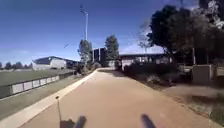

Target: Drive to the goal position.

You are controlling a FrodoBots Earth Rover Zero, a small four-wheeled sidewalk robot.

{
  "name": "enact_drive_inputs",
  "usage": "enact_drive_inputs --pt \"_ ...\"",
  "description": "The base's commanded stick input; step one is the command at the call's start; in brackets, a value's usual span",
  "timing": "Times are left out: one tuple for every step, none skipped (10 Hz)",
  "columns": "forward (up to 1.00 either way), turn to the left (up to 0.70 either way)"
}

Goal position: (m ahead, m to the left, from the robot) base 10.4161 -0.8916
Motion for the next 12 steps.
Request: enact_drive_inputs --pt "1.00 0.00" --pt "1.00 0.00" --pt "1.00 0.00" --pt "1.00 0.00" --pt "1.00 0.00" --pt "1.00 0.00" --pt "1.00 0.00" --pt "1.00 0.00" --pt "1.00 0.00" --pt "1.00 0.00" --pt "1.00 0.00" --pt "1.00 0.00"
